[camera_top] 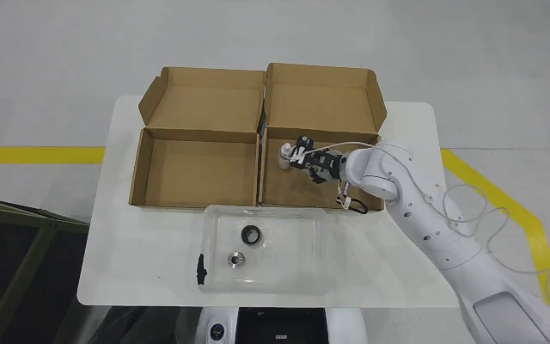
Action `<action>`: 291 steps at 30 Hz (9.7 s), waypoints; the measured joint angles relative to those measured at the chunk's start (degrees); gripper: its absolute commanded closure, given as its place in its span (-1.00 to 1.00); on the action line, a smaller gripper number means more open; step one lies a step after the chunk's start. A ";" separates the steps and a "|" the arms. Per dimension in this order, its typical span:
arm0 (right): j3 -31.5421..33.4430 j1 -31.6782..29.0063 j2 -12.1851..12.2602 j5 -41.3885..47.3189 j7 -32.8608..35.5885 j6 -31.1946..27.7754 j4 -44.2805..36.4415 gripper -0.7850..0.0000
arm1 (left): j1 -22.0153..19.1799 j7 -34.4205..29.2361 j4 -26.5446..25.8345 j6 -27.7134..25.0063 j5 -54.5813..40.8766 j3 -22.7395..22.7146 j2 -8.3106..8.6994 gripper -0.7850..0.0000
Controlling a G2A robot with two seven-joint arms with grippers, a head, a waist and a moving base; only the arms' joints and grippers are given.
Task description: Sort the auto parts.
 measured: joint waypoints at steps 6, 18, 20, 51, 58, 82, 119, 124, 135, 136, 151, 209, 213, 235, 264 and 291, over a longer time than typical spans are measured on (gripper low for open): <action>-1.66 1.12 -0.86 -0.10 -0.99 0.39 3.43 0.76 | 0.00 0.00 0.00 0.00 0.00 0.00 0.00 -1.00; -2.36 1.52 -1.53 -1.09 -0.91 0.95 4.18 -0.24 | 0.00 0.00 0.00 0.00 0.00 0.00 0.00 -1.00; -1.72 0.96 -1.35 -1.00 -1.08 0.87 3.25 -0.36 | 0.00 0.00 0.00 0.00 0.00 0.00 0.00 -1.00; 12.33 -20.10 4.17 -2.48 -4.57 -3.99 -34.07 -0.62 | 0.00 0.00 0.00 0.00 0.00 0.00 0.00 -1.00; 5.42 -19.08 3.12 -4.56 -6.41 -4.13 -34.18 -0.62 | 0.00 0.00 0.00 0.00 0.00 0.00 0.00 -1.00; -9.27 -15.58 -0.53 -10.47 -4.42 -1.77 -28.23 -0.64 | 0.00 0.00 0.00 0.00 0.00 0.00 0.00 -1.00; -14.00 -11.73 -4.56 -13.73 -5.26 -0.98 -16.81 -0.30 | 0.00 0.00 0.00 0.00 0.00 0.00 0.00 -1.00; -13.99 -11.29 -4.99 -13.27 -5.46 -1.36 -15.42 -0.29 | 0.00 0.00 0.00 0.00 0.00 0.00 0.00 -1.00; -14.38 -10.38 -6.06 -11.75 -6.18 -2.39 -12.79 0.37 | 0.00 0.00 0.00 0.00 0.00 0.00 0.00 -1.00; -14.29 -10.31 -6.11 -11.63 -6.27 -2.51 -12.67 0.54 | 0.00 0.00 0.00 0.00 0.00 0.00 0.00 -1.00; -12.01 -11.06 -6.03 -9.48 -9.03 -5.84 -15.11 1.00 | 0.00 0.00 0.00 0.00 0.00 0.00 0.00 -1.00; -8.68 5.74 -10.66 1.69 -17.89 -3.33 -1.92 1.00 | 0.00 0.00 0.00 0.00 0.00 0.00 0.00 -1.00; -10.05 7.87 -11.85 1.95 -18.98 -2.64 1.59 1.00 | 0.00 0.00 0.00 0.00 0.00 0.00 0.00 -1.00; -16.15 15.07 -18.40 -0.15 -23.07 2.04 20.09 1.00 | 0.00 0.00 0.00 0.00 0.00 0.00 0.00 -1.00; -17.62 15.47 -23.33 -3.93 -21.49 4.43 29.72 -0.53 | 0.00 0.00 0.00 0.00 0.00 0.00 0.00 -1.00; -7.38 1.59 -17.87 -9.22 -13.33 -3.53 -2.72 -0.59 | 0.00 0.00 0.00 0.00 0.00 0.00 0.00 -1.00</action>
